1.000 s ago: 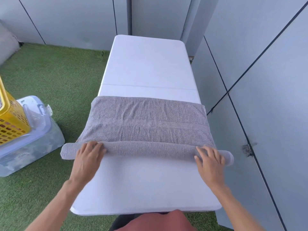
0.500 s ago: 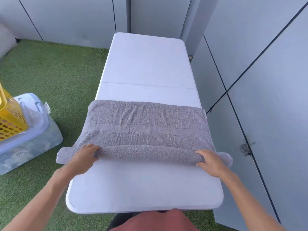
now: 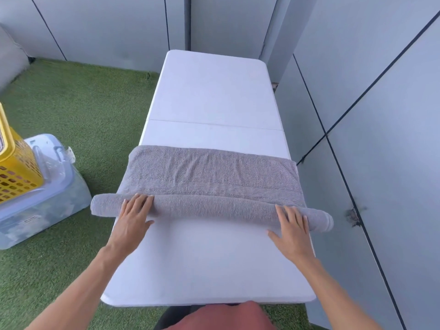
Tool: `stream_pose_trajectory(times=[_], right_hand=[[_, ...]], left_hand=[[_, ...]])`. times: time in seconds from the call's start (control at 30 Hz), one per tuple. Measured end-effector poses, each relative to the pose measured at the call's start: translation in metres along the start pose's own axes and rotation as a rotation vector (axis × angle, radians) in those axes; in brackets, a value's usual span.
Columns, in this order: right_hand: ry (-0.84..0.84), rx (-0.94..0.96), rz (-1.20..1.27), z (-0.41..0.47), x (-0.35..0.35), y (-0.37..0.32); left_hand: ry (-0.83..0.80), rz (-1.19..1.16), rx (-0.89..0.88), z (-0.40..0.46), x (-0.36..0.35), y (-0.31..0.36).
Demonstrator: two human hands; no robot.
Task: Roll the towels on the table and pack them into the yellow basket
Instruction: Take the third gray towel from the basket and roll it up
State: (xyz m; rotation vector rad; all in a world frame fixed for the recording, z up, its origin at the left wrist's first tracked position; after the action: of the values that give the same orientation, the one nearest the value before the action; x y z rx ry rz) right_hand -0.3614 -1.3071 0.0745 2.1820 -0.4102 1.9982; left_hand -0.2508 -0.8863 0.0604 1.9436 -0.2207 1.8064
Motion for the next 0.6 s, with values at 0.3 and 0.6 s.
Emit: stream_pose_trajectory(times=[0.3, 0.6], right_hand=[[-0.197, 0.012, -0.013, -0.001, 0.010, 0.006], [-0.109, -0.199, 0.500, 0.020, 0.036, 0.008]], left_hand=[[-0.095, -0.107, 0.060, -0.004, 0.012, -0.004], [0.063, -0.353, 0.082, 0.020, 0.039, -0.014]])
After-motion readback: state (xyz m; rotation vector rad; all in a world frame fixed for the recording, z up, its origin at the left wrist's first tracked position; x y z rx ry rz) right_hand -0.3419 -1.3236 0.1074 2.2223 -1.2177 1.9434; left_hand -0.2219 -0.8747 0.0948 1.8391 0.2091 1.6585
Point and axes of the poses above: each hand's wrist, its own z-axis towards the middle knuckle, its own x-axis out of the back of the hand, y = z × x, the point moved 5 cm from there along z, towards the middle knuckle, and after that the axes turned 4 degrees about -x, right-handed, at the moved point
